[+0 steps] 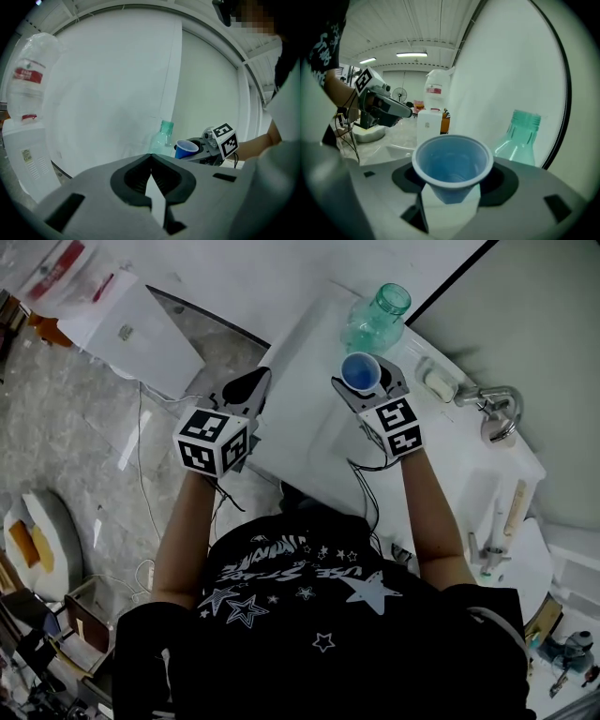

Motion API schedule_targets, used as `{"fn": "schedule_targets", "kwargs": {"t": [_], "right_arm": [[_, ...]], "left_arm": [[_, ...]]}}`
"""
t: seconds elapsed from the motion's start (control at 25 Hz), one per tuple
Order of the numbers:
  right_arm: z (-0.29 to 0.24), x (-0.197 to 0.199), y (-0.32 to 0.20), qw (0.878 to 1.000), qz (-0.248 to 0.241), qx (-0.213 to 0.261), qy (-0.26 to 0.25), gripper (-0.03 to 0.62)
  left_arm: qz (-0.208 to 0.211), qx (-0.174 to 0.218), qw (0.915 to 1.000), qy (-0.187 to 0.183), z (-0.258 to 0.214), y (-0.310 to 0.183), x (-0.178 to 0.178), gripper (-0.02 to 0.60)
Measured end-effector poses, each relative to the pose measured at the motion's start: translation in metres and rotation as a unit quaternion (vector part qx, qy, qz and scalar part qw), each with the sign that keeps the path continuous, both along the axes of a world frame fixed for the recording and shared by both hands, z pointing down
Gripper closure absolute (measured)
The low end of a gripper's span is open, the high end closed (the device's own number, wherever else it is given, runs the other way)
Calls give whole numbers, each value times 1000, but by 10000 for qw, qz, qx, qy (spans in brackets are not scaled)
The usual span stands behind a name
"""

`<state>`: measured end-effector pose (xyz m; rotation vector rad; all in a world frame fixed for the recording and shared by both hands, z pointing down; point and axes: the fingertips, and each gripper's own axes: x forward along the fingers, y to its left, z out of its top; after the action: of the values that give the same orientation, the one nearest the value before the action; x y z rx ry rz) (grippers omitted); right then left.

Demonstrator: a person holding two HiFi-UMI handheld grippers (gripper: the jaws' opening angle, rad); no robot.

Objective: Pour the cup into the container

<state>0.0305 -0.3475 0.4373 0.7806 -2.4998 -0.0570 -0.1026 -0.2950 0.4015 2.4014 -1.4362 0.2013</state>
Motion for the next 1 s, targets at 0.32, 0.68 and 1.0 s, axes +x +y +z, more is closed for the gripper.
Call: {"fn": "schedule_targets", "kwargs": {"t": [0.32,0.68,1.0], "right_arm": [[54,-34,12,9986,-137,-488,-144,293],[94,-58,21,9969,-203,-750,-132,290],[108,-68,22,9966,-190,-790,-128,287]], "left_arm": [[-193,-304,9994,13,24,22,-17,572],[-321,-593,9977,2,44,41,-29,572],[-301,-734,9968,-35,55,58,-34,572]]}}
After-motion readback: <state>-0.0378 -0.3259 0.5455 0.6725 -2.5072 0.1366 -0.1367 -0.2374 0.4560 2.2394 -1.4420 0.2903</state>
